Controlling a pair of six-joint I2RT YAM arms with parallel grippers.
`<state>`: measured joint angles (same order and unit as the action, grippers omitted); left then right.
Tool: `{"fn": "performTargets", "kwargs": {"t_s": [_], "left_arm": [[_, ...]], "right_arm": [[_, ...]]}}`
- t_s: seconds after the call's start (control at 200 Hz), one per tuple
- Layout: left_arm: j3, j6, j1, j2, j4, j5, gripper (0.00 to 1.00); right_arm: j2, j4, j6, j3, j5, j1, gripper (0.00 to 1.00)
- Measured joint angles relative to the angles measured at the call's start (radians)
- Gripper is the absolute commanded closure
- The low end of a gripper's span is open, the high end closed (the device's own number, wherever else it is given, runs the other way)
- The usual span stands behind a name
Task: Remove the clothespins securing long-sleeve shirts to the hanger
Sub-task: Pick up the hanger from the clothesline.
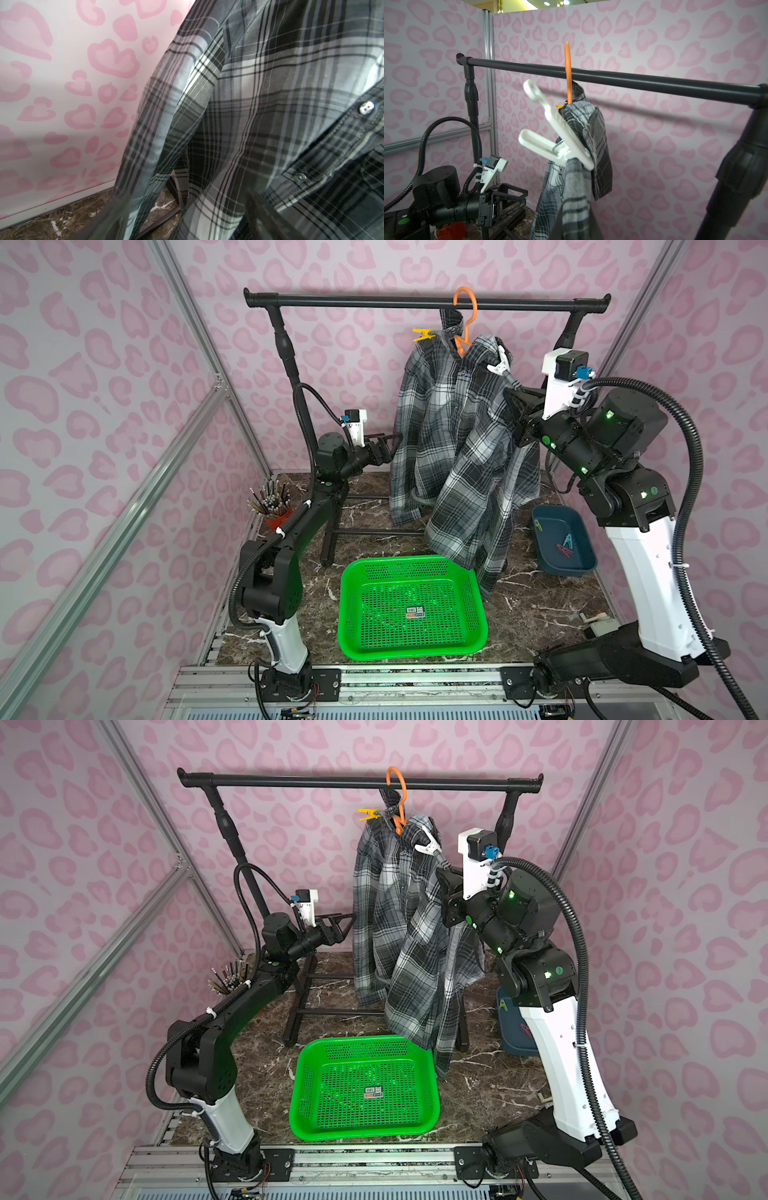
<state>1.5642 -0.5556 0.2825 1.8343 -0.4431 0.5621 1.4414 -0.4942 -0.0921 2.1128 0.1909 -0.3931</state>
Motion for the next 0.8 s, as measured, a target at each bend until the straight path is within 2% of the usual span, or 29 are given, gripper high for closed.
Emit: {"fn": "performTargets", "kwargs": {"t_s": [0.345,0.505,0.685,0.8], "left_arm": [[0.056,-0.026,0.005,0.064,0.001,-0.039,0.12],[0.056,-0.027,0.005,0.069,0.002,-0.051,0.16],[-0.068,-0.020,0.005,-0.021,-0.029,-0.081,0.16],[-0.093,0.019,0.005,-0.077,-0.029,-0.137,0.16]], "right_arm": [[-0.014,0.027,0.004,-0.009,0.044,-0.014,1.00],[-0.036,0.031,0.006,-0.010,0.072,-0.019,1.00],[-0.092,0.043,0.023,-0.047,0.114,-0.019,1.00],[-0.103,0.057,0.037,-0.051,0.154,-0.018,1.00]]}}
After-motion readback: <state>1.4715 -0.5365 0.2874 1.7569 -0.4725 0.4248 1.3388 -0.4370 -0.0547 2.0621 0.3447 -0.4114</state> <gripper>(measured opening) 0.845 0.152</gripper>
